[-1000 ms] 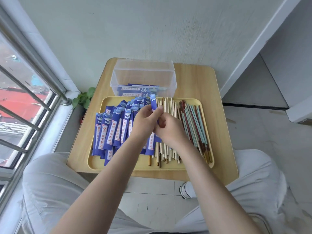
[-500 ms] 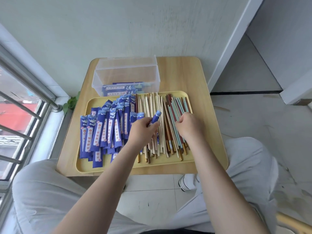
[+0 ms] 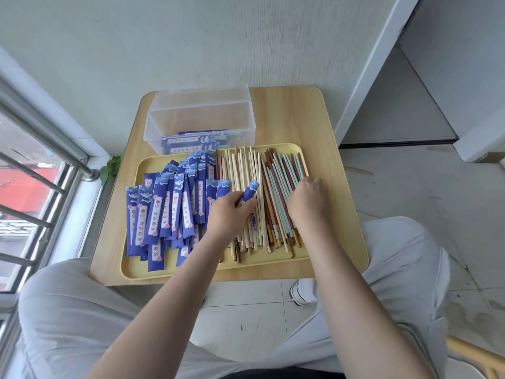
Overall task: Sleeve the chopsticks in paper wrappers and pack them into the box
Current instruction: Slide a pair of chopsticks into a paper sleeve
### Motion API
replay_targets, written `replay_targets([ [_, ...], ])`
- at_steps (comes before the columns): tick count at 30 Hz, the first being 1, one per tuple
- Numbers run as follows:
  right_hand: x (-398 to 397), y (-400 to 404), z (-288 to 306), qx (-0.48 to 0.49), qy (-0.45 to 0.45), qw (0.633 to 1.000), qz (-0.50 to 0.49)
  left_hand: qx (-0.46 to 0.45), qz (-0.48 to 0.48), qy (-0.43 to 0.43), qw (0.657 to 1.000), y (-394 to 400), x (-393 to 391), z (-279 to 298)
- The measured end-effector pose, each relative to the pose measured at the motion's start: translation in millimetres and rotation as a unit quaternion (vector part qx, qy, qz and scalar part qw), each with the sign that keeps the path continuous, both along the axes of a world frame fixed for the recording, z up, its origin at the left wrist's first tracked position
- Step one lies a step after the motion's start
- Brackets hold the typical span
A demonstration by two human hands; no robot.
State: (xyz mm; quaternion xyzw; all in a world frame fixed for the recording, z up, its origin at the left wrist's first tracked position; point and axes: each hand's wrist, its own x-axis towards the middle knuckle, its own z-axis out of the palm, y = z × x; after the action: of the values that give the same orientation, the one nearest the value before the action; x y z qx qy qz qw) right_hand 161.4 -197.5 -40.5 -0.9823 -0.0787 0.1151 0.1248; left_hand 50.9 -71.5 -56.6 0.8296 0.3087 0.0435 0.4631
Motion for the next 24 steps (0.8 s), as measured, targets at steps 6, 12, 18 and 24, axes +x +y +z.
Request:
replay_targets([
  [6,9,5,-3,-0.013,0.028,0.999,-0.011,-0.004,0.002,-0.001,1.000,0,0,-1],
  [12,17,1,-3,0.030,0.080,0.996,-0.016,-0.011,-0.001,-0.004,1.000,0,-1,0],
  [18,13,-3,5,0.077,0.062,0.995,-0.013,-0.027,-0.003,-0.001,1.000,0,-3,3],
  [24,5,-3,26,0.288,0.089,0.952,0.044,-0.062,0.006,-0.018,0.998,7,-9,14],
])
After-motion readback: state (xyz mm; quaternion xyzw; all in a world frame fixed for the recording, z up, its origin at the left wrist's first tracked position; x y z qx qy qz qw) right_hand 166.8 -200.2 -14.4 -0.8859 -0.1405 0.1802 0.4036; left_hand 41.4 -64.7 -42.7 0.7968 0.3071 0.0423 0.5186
